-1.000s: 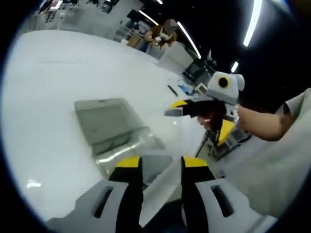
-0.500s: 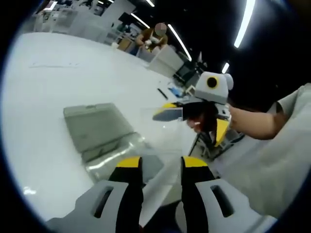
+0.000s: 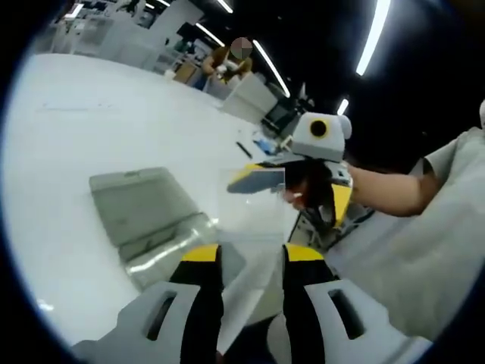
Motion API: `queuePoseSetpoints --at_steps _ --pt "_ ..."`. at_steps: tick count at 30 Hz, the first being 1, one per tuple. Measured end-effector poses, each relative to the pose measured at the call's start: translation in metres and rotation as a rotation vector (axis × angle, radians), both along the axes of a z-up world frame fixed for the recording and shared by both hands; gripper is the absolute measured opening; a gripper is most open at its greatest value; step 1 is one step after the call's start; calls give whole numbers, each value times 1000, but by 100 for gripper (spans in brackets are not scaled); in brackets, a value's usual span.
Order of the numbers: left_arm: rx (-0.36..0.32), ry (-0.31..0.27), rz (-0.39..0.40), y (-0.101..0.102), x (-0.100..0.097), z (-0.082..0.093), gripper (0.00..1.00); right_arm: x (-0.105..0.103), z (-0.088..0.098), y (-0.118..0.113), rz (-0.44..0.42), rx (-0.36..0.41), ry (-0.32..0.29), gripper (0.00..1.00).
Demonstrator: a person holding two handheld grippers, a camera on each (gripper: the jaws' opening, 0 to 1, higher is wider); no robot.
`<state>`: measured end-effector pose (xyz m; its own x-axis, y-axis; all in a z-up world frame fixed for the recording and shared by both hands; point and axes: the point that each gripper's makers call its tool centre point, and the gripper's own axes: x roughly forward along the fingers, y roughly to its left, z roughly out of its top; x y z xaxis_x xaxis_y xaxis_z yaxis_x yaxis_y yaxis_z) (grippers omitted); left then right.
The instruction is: Insert the divider into the dual guide fixture by aligning both edges with the guide slots and pushing it downward to the bottom, including one-sided entry, uneven engagement, binding, and posture correction.
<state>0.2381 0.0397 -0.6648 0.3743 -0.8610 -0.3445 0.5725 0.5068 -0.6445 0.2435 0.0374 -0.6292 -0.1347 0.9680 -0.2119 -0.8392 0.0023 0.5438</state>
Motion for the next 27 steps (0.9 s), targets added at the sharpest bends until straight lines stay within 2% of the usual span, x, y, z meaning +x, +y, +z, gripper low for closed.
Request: queuePoseSetpoints --at_steps 27 --pt "-82 -28 -89 -15 -5 20 26 3 11 1 15 61 76 50"
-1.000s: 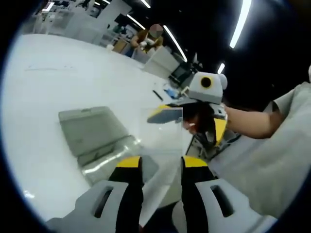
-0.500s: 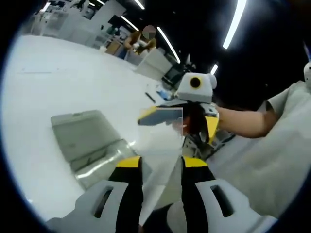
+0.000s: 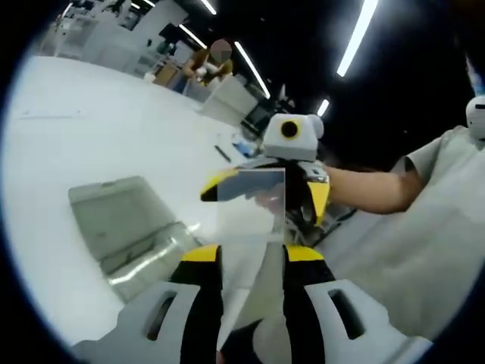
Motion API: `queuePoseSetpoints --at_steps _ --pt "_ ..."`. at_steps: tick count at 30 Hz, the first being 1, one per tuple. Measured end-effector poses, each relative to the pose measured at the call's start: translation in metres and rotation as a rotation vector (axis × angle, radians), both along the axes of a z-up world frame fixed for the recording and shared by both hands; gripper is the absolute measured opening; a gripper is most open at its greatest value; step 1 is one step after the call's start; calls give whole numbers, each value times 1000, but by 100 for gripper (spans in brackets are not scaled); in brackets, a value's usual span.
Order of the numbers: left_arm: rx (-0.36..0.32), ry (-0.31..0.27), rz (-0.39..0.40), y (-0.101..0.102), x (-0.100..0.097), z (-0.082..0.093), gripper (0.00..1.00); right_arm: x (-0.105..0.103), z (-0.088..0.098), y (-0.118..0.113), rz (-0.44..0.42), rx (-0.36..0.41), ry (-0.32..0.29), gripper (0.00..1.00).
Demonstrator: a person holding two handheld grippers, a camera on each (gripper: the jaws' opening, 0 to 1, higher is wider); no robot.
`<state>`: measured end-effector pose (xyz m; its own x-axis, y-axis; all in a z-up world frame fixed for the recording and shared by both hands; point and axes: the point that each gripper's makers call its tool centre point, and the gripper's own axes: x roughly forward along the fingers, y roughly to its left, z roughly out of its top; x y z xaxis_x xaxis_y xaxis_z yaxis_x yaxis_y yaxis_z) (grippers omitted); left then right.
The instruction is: Insert the divider into the dual guide fixture by aligning both edges with the guide slots and pushing it downward to the bottom, including one-sided entry, uneven engagement, binding, and posture correction.
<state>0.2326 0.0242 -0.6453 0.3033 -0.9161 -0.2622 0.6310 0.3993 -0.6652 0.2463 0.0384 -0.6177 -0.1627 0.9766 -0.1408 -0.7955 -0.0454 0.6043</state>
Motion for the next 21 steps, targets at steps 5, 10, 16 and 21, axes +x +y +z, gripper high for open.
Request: queuePoseSetpoints --at_steps 5,10,16,21 --pt "-3 0 -12 -2 -1 2 26 0 3 1 8 14 12 45" --pt "-12 3 -24 -3 -2 3 26 -1 5 2 7 28 20 40" --pt "-25 2 -31 -5 -3 6 26 -1 5 1 8 33 29 36" --pt "-32 6 -35 -5 -5 6 26 -2 4 0 13 37 38 33"
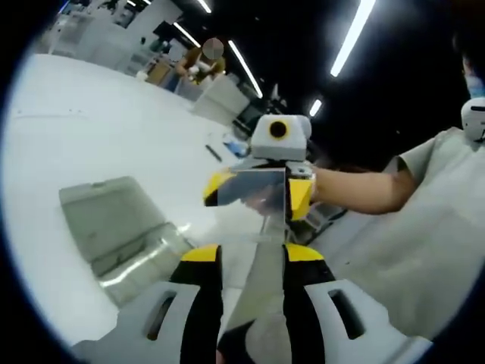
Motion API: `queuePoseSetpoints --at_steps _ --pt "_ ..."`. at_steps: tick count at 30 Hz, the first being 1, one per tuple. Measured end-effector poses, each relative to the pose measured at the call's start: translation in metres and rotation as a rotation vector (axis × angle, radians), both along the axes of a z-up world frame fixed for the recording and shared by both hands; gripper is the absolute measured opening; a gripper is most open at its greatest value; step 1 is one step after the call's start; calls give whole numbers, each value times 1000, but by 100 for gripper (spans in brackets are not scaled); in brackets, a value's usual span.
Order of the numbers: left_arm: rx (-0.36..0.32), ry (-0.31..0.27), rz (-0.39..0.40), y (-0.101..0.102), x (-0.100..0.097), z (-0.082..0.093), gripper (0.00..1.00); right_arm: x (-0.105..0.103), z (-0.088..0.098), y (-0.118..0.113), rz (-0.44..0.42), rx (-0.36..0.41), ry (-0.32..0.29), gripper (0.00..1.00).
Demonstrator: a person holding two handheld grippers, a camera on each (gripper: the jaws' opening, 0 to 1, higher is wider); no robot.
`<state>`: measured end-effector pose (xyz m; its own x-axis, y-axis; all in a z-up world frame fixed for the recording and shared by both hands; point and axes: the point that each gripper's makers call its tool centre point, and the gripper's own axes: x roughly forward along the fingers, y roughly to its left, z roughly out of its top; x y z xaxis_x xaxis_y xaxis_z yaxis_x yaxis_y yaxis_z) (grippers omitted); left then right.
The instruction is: Insert the divider into the dual guide fixture by aligning both edges with the guide slots and pushing it downward to the bottom, including one-sided entry, uneven engagement, binding, and posture correction.
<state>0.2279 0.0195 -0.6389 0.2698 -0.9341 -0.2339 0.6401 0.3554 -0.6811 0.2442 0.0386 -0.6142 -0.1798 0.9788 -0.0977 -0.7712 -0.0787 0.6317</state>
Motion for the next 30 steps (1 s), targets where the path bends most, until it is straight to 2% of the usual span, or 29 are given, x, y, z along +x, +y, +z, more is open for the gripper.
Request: queuePoseSetpoints --at_steps 18,30 --pt "-23 14 -5 -1 -1 -2 27 -2 0 1 5 19 -11 31" --pt "-41 36 14 0 0 -4 28 -1 -1 3 -3 4 -3 30"
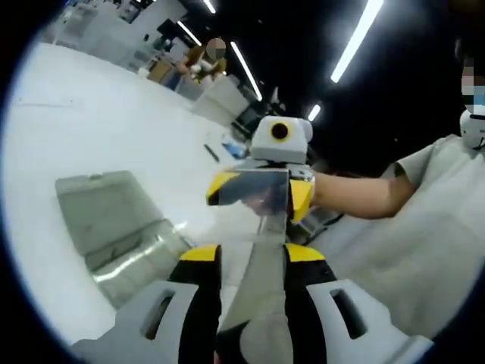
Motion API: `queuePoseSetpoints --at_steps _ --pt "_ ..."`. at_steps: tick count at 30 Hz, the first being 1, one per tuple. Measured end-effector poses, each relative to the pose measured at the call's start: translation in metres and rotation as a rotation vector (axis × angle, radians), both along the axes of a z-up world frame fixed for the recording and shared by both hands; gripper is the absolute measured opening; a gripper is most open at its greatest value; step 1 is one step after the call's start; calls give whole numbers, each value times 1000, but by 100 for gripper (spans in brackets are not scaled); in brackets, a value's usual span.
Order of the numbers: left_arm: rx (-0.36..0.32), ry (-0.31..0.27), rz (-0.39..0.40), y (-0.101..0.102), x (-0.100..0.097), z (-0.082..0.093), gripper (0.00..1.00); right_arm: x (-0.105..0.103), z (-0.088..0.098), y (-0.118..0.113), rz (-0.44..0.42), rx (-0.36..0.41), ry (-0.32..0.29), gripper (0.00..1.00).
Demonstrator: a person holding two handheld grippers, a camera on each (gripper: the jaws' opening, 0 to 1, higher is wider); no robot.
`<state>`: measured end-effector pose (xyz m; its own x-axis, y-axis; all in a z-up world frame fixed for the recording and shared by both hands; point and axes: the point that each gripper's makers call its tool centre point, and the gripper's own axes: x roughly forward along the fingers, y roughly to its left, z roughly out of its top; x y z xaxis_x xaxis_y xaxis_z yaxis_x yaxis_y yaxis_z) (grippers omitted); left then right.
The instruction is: Insert the divider into the dual guide fixture by aligning both edges with the guide slots and pushing it downward to the bottom, including one-sided entry, uneven engagement, binding, and posture correction.
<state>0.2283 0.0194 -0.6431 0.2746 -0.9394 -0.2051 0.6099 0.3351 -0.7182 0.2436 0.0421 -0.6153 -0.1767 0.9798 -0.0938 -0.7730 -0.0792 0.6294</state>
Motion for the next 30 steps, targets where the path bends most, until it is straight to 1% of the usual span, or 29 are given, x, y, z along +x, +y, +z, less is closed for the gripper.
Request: queuePoseSetpoints --at_steps 5,10,14,20,23,26,30 --pt "15 -18 21 2 3 -1 29 3 0 1 -13 -14 -11 30" --pt "27 -39 22 -2 2 1 38 6 -3 3 -29 -39 -11 30" --pt "45 -48 27 -4 4 1 39 6 -4 5 -32 -49 -11 30" --pt "55 -46 36 -3 7 1 38 6 -6 6 -33 -68 -16 30" --pt "69 -46 47 -1 8 -2 37 5 -5 7 -40 -70 -9 30" --pt "66 -46 55 0 8 -3 32 3 -6 7 -36 -75 -11 30" --pt "65 -44 58 0 7 -5 31 3 -7 8 -38 -87 -4 30"
